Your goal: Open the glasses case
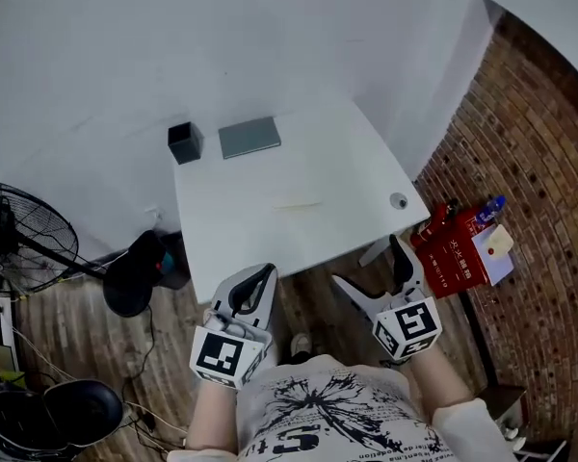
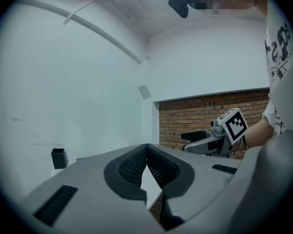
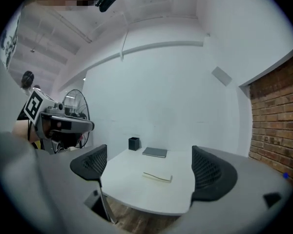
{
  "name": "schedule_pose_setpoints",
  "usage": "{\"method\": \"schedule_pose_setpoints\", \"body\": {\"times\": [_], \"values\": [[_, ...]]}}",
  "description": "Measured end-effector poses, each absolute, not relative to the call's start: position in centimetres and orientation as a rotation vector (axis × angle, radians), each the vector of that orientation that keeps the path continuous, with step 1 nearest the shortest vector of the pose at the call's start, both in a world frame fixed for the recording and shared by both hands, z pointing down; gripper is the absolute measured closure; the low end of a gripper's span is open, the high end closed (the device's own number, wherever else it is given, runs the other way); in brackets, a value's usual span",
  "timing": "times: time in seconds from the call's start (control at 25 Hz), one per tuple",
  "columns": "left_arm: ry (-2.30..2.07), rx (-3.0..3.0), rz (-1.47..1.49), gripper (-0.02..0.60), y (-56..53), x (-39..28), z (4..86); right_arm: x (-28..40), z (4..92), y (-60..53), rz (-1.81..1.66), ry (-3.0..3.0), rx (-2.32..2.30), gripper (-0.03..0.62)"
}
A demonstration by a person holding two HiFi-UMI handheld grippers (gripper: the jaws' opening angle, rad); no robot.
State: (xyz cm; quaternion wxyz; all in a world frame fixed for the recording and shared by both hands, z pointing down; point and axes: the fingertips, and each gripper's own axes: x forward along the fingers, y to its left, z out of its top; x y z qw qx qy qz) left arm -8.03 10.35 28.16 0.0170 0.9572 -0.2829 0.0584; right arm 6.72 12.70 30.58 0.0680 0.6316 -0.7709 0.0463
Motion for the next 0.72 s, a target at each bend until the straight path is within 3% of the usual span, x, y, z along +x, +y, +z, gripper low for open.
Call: {"method": "schedule_pose_setpoints", "body": {"times": [0.72], "values": [[-0.985, 2.833, 0.327, 0.568, -8.7, -1.6, 35.3, 12.2, 39.9, -9.2, 0.373, -2.324, 1.565, 0.037]]}}
